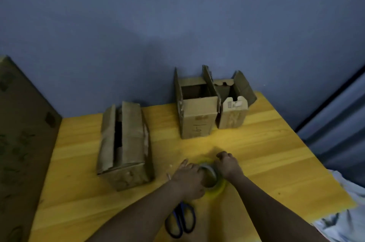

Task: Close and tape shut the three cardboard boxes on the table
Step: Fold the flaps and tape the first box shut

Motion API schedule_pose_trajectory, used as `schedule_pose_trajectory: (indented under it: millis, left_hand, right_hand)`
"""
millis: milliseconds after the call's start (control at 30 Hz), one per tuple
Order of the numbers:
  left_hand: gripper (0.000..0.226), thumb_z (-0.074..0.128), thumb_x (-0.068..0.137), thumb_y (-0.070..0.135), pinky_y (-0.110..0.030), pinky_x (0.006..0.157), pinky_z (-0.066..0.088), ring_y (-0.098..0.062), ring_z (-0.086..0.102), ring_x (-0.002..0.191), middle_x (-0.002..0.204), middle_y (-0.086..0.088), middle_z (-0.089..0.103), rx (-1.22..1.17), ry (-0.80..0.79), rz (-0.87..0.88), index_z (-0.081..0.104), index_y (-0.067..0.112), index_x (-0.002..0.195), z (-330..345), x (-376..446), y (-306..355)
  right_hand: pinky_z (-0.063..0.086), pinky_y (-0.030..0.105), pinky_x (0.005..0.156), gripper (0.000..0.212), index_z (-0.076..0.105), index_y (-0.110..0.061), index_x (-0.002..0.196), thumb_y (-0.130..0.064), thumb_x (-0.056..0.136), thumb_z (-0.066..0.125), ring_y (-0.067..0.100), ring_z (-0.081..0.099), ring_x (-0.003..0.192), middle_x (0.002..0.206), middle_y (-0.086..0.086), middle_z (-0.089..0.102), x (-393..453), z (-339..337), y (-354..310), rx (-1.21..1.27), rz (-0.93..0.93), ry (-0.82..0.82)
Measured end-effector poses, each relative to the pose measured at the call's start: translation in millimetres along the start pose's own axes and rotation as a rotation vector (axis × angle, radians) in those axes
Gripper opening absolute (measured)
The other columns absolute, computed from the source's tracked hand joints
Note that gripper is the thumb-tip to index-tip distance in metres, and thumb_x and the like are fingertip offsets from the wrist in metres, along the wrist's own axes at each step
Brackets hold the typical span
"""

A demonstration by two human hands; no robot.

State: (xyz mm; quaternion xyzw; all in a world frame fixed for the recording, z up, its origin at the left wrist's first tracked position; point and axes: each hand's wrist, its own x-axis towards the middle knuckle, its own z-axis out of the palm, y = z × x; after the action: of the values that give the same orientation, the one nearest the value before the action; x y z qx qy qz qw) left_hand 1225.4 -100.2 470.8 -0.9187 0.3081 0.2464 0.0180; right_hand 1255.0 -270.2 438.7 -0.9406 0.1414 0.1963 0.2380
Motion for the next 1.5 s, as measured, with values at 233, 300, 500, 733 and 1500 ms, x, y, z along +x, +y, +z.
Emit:
schedule_pose_trajectory:
  millis: [233, 300, 500, 733, 1500]
  left_hand:
    - [0.067, 0.048, 0.094, 0.048, -0.05, 0.112, 0.017, -0.034, 0.034, 0.132, 0.145, -0.016, 0.035, 0.096, -0.187, -0.196, 0.031, 0.008, 0.145, 5.0, 51.1, 67.8]
    - [0.048, 0.048, 0.096, 0.038, -0.047, 0.109, 0.027, -0.031, 0.047, 0.121, 0.131, -0.013, 0.051, 0.031, -0.161, -0.276, 0.045, 0.009, 0.134, 4.7, 55.6, 77.5]
    - [0.039, 0.053, 0.089, 0.042, -0.036, 0.09, 0.035, -0.024, 0.056, 0.104, 0.105, -0.002, 0.059, -0.401, 0.125, -0.458, 0.049, 0.017, 0.118, -3.2, 50.4, 73.2]
    - [0.018, 0.053, 0.094, 0.002, -0.013, 0.057, 0.037, 0.005, 0.048, 0.054, 0.064, 0.015, 0.052, -1.435, 0.364, -0.299, 0.045, 0.014, 0.084, -33.3, 32.4, 61.1]
    - [0.036, 0.063, 0.078, 0.002, -0.024, 0.072, 0.048, -0.014, 0.058, 0.086, 0.09, -0.006, 0.061, -1.481, 0.449, 0.032, 0.043, -0.011, 0.104, -67.7, -9.1, 41.1]
  right_hand:
    - [0.04, 0.031, 0.093, 0.043, 0.045, -0.01, 0.137, -0.035, 0.102, 0.041, 0.026, 0.05, 0.12, 0.138, 0.01, 0.049, 27.8, -31.1, 34.7, 0.148, -0.064, -0.351]
    - [0.038, 0.031, 0.098, 0.047, 0.038, -0.012, 0.143, -0.037, 0.103, 0.038, 0.025, 0.046, 0.126, 0.144, 0.007, 0.044, 29.5, -37.3, 39.0, 0.214, -0.061, -0.429]
    - [0.037, 0.031, 0.103, 0.047, 0.042, -0.012, 0.14, -0.039, 0.102, 0.041, 0.024, 0.046, 0.128, 0.142, 0.005, 0.046, 41.4, -47.7, 52.5, 0.396, -0.077, -0.411]
    - [0.041, 0.034, 0.099, 0.034, 0.043, -0.025, 0.13, -0.032, 0.098, 0.052, 0.015, 0.046, 0.117, 0.132, -0.003, 0.046, 31.3, -72.7, 44.8, 0.812, -0.194, -0.349]
    - [0.041, 0.029, 0.102, 0.018, 0.067, -0.035, 0.103, -0.026, 0.089, 0.066, 0.005, 0.049, 0.116, 0.119, 0.001, 0.052, 0.1, -136.7, 1.2, 0.637, -0.72, -0.058]
